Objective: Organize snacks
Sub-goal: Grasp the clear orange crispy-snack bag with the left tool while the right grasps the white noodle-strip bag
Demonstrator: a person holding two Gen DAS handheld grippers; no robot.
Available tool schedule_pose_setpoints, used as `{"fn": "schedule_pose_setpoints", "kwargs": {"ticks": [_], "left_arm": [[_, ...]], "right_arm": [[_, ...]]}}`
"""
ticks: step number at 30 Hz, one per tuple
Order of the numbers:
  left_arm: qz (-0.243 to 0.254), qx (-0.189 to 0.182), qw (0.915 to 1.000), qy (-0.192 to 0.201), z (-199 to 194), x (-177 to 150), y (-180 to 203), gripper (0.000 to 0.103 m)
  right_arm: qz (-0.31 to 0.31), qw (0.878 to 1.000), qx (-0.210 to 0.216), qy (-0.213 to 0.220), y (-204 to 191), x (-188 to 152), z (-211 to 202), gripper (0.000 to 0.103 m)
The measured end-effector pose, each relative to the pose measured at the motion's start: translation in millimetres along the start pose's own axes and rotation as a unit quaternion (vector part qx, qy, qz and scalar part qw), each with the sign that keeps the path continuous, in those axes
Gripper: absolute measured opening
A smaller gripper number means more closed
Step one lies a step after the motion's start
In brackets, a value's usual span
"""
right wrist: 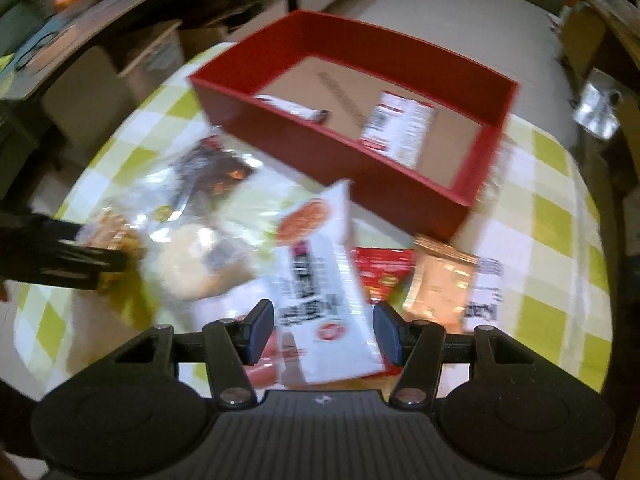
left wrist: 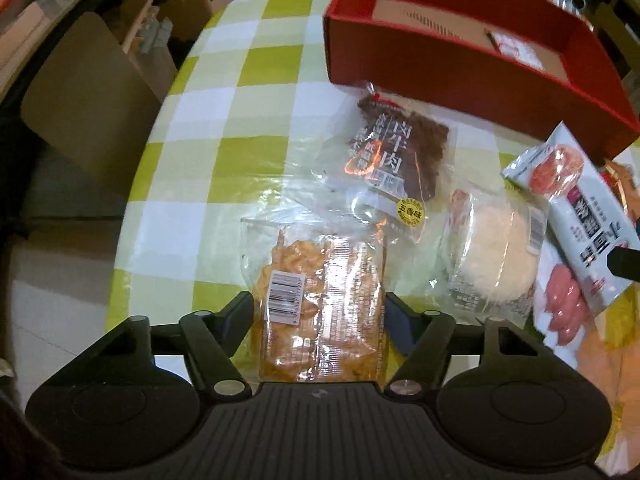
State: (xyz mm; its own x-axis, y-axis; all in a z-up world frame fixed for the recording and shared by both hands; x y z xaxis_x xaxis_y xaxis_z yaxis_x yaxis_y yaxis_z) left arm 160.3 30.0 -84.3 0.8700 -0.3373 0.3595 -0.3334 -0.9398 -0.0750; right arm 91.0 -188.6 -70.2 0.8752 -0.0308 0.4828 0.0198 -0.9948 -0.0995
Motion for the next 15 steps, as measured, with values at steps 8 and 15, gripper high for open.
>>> {"fn": "schedule_pose_setpoints", "kwargs": {"ticks": [8,15], "left_arm": [[0.005,-0.018,0.9998,0.007,-5,2,7,0.072],[0.021,0.009,0.9997,0.01,1,1,9,0.085]], "right_arm": [[-0.013,1.0,-0.012,-0.013,0,2,12,0.07],[-0.098,0.994,-0.05,-0.006,-34,15,29,0.077]]}}
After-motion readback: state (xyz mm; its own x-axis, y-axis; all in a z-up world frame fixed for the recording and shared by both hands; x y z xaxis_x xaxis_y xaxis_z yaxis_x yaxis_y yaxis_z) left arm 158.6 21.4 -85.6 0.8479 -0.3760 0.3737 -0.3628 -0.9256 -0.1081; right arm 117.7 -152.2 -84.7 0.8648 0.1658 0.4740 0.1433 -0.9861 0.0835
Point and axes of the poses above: each gripper's, at about its wrist camera, not at the fingertips, and z roughly the way its jaws point, y to its right, x to its top, the point moved 5 cm from there along z, roughly the way its jaws point, and after that the axes turned 5 degrees about y, right-handed, at the moved point
